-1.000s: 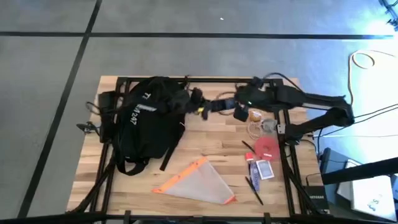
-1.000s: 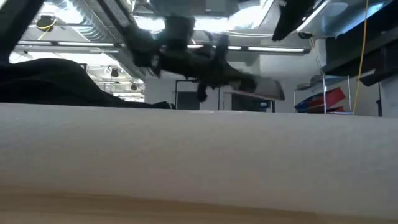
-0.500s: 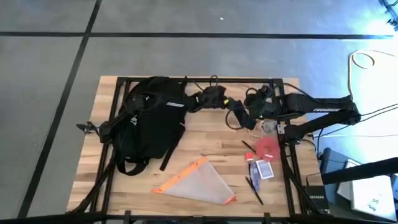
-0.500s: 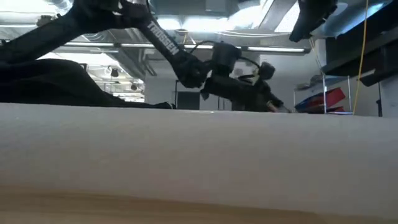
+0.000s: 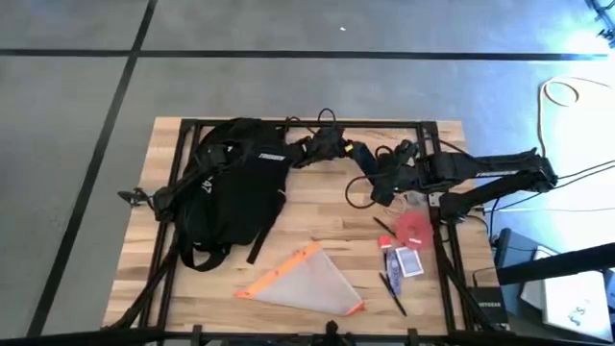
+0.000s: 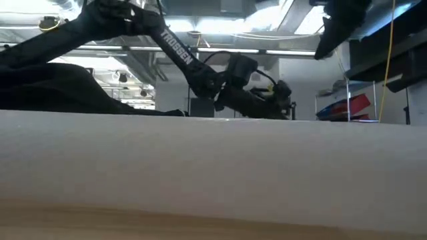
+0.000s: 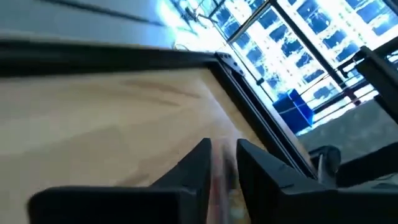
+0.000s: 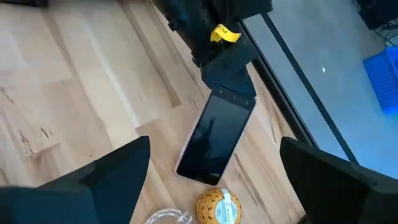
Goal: Unpack backpack
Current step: Move the black bag to the center of the table
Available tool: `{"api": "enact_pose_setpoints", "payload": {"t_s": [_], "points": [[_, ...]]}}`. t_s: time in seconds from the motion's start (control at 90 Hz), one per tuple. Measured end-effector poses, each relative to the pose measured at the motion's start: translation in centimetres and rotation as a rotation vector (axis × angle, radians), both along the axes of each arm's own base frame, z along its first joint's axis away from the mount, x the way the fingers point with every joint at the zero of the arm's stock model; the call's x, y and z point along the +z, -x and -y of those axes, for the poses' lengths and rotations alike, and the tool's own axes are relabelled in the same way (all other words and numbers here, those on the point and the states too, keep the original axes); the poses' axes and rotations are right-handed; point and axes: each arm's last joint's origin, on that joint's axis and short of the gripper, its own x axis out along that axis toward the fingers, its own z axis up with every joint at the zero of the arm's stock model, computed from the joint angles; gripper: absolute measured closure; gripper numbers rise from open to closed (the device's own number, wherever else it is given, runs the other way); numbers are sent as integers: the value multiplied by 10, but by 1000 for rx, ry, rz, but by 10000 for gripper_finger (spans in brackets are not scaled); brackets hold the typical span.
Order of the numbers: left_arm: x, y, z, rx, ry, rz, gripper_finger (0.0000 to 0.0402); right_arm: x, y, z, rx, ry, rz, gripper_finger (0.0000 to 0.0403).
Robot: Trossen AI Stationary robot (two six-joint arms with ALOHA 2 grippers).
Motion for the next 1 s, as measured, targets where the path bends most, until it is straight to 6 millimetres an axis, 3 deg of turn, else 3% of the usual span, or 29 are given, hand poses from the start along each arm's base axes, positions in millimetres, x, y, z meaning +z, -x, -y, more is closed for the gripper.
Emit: {"api": "enact_pose_setpoints", "payload": {"t_s": [0.278,0.444,0.556,0.711,0.889,1.0], "points": [[2,-7,20,110,-287,-116,228,2,-3,0,15,5,27,62],[21,-9,46,-209,-618,-326,204,2,-3,0,15,6,29,62],[43,6,78,-345,-716,-484,218,2,-4,0,14,9,34,62],[31,54,126,-348,-796,-514,247,5,-17,-1,78,44,146,62],[46,142,158,-283,-793,-286,267,3,-36,-6,225,-11,343,62],[42,195,191,-329,-863,-286,270,-16,-52,-9,328,-9,459,62]]}}
